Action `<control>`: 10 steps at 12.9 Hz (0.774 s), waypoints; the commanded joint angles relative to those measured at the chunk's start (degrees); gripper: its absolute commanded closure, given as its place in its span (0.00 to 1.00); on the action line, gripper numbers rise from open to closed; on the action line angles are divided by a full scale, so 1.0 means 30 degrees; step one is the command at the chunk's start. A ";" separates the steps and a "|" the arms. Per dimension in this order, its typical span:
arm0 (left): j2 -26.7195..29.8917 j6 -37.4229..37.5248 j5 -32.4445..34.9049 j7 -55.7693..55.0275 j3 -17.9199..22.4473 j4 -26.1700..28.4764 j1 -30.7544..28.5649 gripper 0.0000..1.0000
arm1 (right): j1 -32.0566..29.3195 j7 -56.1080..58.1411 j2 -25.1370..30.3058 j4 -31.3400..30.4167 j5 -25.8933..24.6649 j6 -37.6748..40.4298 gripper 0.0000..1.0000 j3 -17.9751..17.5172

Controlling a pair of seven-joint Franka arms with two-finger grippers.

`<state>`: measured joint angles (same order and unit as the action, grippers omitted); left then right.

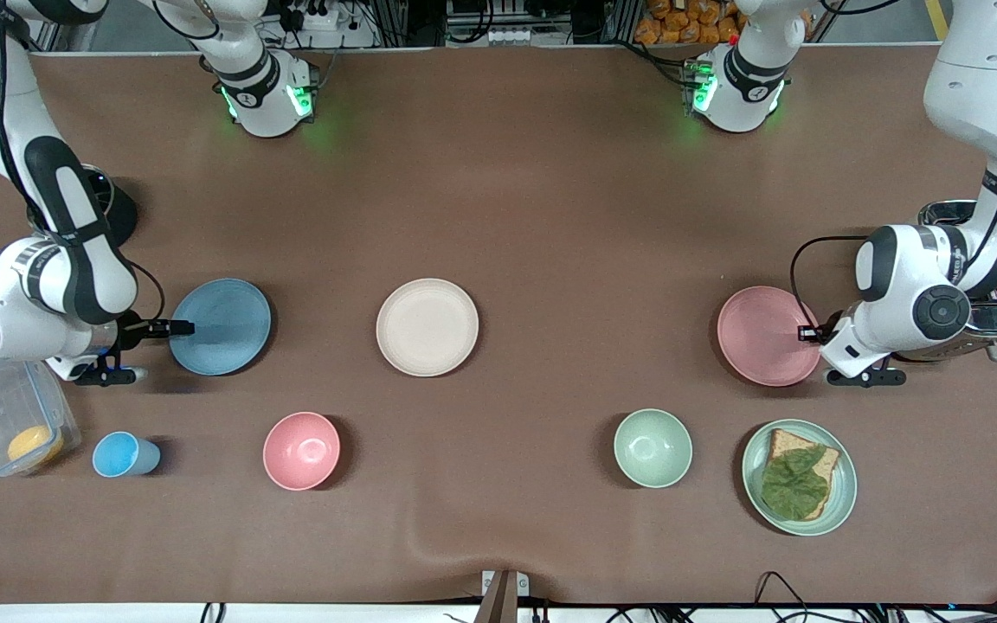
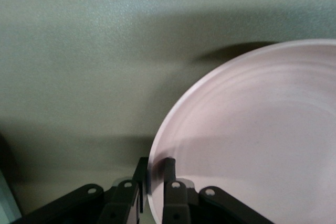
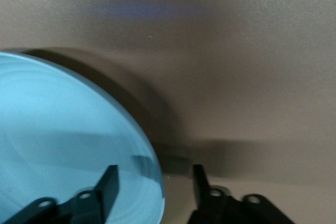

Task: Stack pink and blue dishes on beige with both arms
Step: 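Grip the pink plate with the left gripper while the right gripper grips the blue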

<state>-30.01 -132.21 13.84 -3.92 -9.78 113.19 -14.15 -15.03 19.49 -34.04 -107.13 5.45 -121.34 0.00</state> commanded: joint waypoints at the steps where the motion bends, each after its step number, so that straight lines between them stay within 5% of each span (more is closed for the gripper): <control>1: -0.0132 -0.0139 -0.0390 -0.0012 -0.0283 -0.0140 -0.0234 1.00 | -0.0382 0.0565 -0.0108 0.0201 0.0350 0.0017 0.77 -0.0293; 2: -0.0016 -0.0081 -0.0712 0.0105 -0.0312 -0.0170 -0.0263 1.00 | -0.0353 0.0565 -0.0108 0.0230 0.0350 0.0076 0.95 -0.0293; 3: 0.0188 0.0035 -0.1035 0.0136 -0.0516 -0.0199 -0.0205 1.00 | -0.0323 0.0565 -0.0079 0.0289 0.0350 0.0163 1.00 -0.0293; 10: 0.0835 0.4366 -0.3320 0.0107 -0.3414 -0.3154 -0.0233 1.00 | -0.0382 0.0623 0.0039 0.1836 0.0350 0.2674 1.00 -0.0322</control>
<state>-27.87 -122.88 5.97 -3.96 -18.15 106.24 -14.41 -15.30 20.89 -33.76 -104.82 5.70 -117.38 -0.32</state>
